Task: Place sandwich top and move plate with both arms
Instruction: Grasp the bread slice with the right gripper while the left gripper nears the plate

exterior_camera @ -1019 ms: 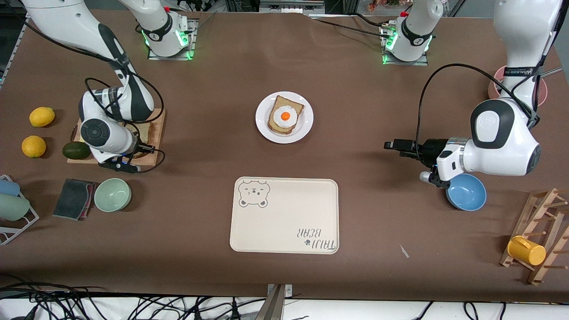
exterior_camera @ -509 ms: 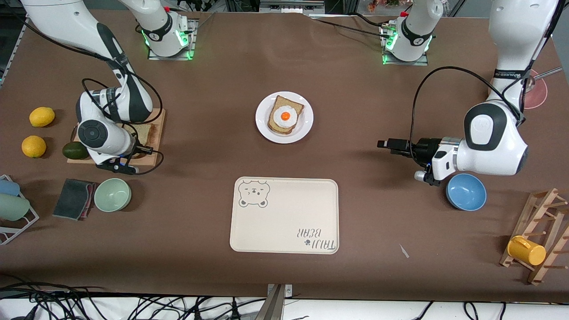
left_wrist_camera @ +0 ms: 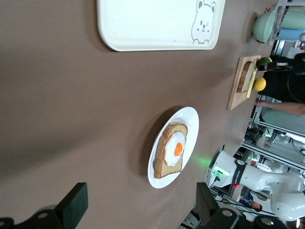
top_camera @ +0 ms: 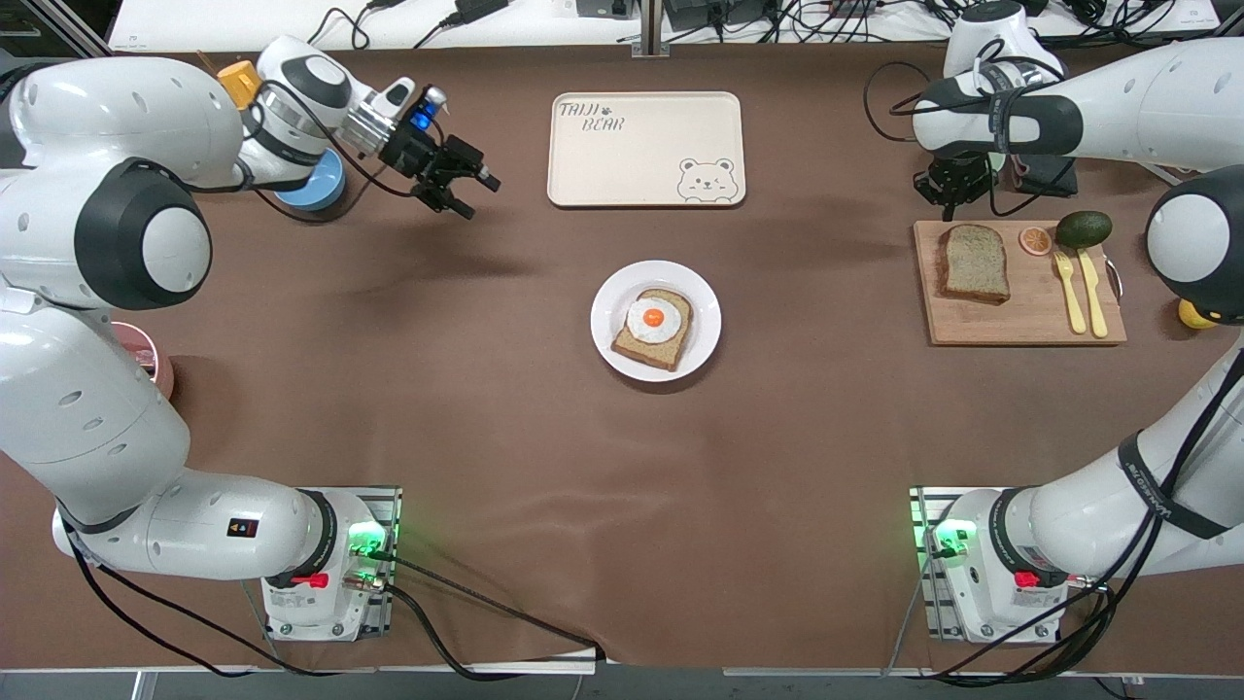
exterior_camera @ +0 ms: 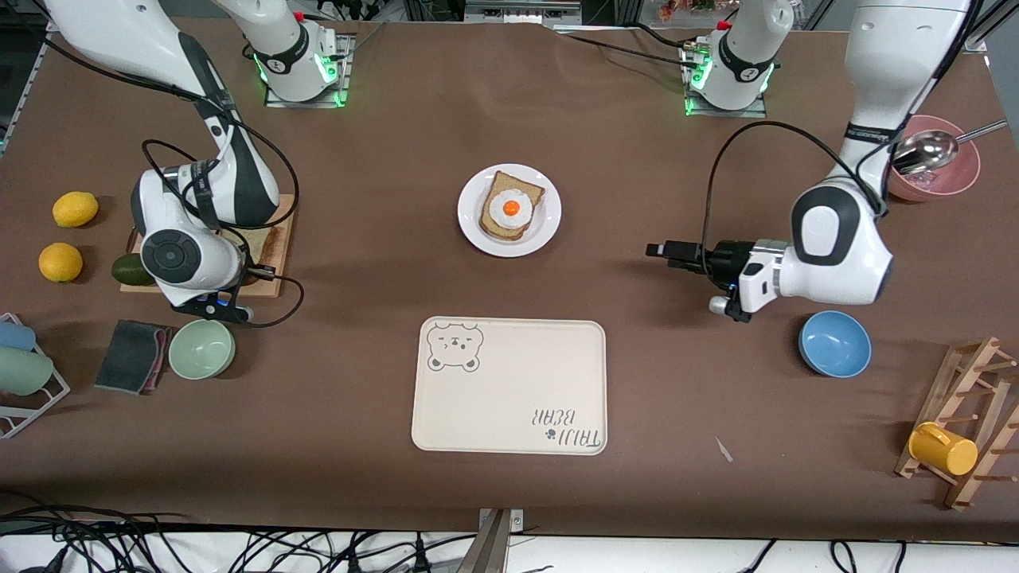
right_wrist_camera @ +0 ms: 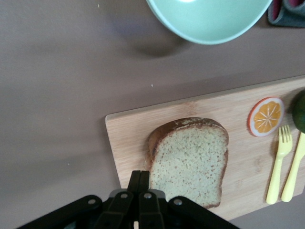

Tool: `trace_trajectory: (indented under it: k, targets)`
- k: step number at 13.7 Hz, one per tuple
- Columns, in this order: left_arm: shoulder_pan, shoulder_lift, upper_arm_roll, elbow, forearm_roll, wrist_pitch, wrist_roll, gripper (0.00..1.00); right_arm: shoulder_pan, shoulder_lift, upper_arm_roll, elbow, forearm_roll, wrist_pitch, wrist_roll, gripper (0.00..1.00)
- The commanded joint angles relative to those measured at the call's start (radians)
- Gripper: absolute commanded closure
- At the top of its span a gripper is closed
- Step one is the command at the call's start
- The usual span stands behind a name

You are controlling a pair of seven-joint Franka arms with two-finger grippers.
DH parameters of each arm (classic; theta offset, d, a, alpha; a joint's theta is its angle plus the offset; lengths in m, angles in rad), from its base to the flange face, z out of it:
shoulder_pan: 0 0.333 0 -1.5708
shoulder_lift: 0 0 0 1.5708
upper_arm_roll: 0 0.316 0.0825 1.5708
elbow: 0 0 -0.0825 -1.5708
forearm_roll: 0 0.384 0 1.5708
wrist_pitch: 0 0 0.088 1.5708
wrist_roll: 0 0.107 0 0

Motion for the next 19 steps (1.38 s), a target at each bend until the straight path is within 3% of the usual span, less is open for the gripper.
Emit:
trace_trajectory:
  k: [1, 2, 5, 9, 12, 17, 18, 19]
  targets:
    - [-0.005, -0.035, -0.027, -0.120, -0.086, 0.079, 0.115, 0.00, 0.012, 0.040, -0.003, 0.015, -0.017, -0.006, 0.074, 0.66]
    - [-0.004, -0.042, -0.033, -0.144, -0.113, 0.084, 0.115, 0.00, 0.013, 0.050, -0.006, 0.012, -0.034, 0.002, 0.079, 0.51]
    - [-0.008, -0.042, -0.052, -0.157, -0.142, 0.107, 0.123, 0.00, 0.006, 0.067, -0.007, 0.001, -0.069, 0.024, 0.079, 0.48]
    - [-0.007, -0.039, -0.096, -0.210, -0.231, 0.162, 0.232, 0.00, 0.002, 0.069, -0.009, -0.011, -0.072, 0.040, 0.079, 0.57]
    - [-0.010, -0.018, -0.102, -0.226, -0.271, 0.160, 0.309, 0.01, 0.001, 0.070, -0.012, -0.025, -0.072, 0.040, 0.079, 0.72]
    - [-0.028, 0.013, -0.145, -0.221, -0.339, 0.164, 0.321, 0.01, 0.001, 0.090, -0.027, -0.042, -0.072, 0.041, 0.077, 0.66]
    - [-0.028, 0.014, -0.147, -0.224, -0.347, 0.164, 0.335, 0.01, 0.002, 0.096, -0.027, -0.042, -0.072, 0.045, 0.077, 0.67]
    - [-0.025, 0.020, -0.147, -0.226, -0.348, 0.157, 0.377, 0.01, 0.002, 0.097, -0.026, -0.043, -0.072, 0.052, 0.077, 0.73]
